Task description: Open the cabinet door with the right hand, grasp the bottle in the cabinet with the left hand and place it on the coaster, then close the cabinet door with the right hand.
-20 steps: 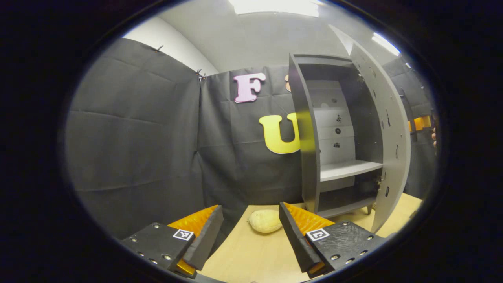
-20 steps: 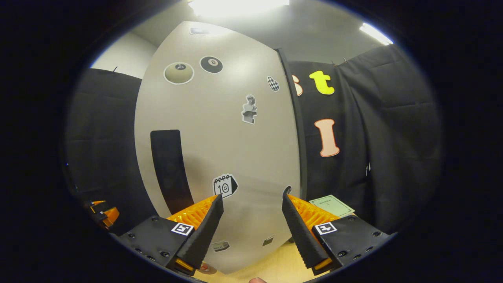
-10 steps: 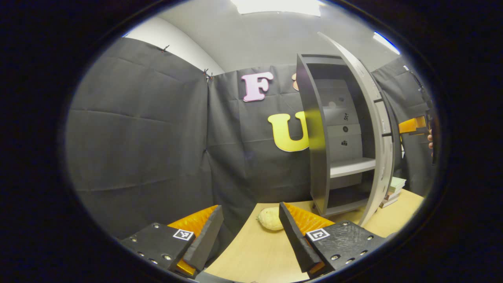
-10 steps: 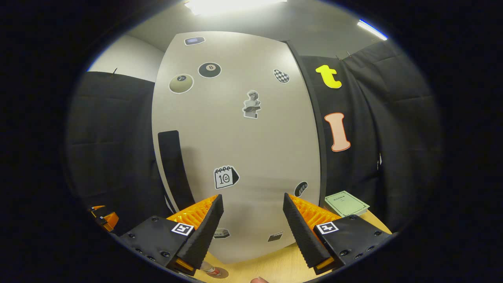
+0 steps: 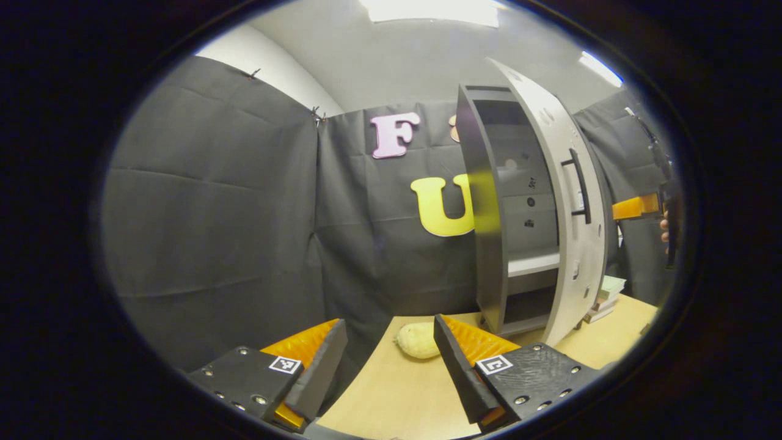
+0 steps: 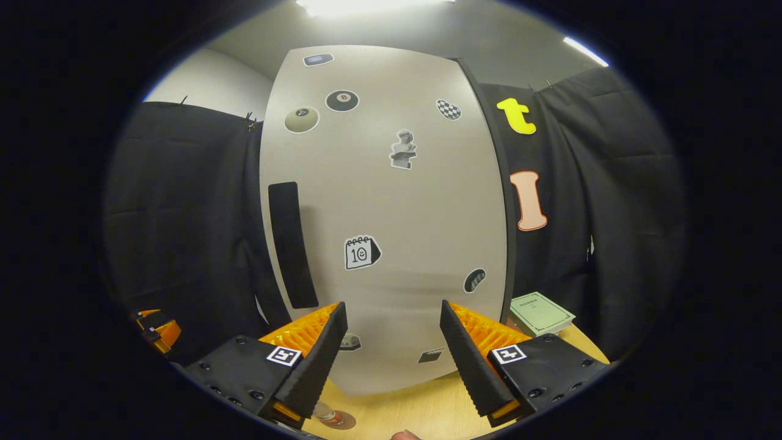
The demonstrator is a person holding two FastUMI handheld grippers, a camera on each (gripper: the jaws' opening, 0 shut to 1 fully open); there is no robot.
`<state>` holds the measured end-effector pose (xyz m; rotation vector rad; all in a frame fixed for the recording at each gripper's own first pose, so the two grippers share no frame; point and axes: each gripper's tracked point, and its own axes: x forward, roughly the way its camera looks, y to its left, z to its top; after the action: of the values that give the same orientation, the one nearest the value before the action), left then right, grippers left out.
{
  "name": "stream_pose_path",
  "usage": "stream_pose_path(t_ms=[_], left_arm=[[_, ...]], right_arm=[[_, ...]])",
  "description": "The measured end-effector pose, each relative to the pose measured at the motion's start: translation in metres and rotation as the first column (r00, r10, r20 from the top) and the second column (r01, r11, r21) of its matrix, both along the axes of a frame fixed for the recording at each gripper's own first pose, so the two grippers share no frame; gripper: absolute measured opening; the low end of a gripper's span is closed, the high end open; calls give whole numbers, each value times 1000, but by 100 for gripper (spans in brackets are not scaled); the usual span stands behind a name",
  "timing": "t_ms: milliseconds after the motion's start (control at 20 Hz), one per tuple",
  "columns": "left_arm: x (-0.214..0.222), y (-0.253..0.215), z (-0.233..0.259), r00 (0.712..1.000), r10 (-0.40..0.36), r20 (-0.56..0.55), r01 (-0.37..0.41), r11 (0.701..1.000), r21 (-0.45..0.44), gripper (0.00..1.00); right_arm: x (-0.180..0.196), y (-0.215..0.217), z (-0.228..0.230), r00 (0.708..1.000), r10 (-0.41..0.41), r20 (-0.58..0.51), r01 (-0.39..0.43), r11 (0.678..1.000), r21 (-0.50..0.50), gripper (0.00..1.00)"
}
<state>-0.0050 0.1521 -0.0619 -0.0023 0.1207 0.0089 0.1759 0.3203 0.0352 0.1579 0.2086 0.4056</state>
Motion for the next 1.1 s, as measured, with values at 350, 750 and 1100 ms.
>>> stream_pose_path(t_ms=[350, 750, 1100], left_arm=[[1, -43, 30, 997, -60, 49, 59, 998, 6, 86], [11, -142, 72, 984, -141, 107, 142, 990, 1, 88], [-12, -197, 92, 974, -179, 140, 179, 984, 11, 86]], right_arm=[[-28, -49, 10, 998, -42, 41, 42, 999, -1, 98], [-55, -170, 23, 987, -142, 71, 141, 990, 20, 98], [-77, -261, 1, 969, -234, 82, 239, 970, -55, 98]])
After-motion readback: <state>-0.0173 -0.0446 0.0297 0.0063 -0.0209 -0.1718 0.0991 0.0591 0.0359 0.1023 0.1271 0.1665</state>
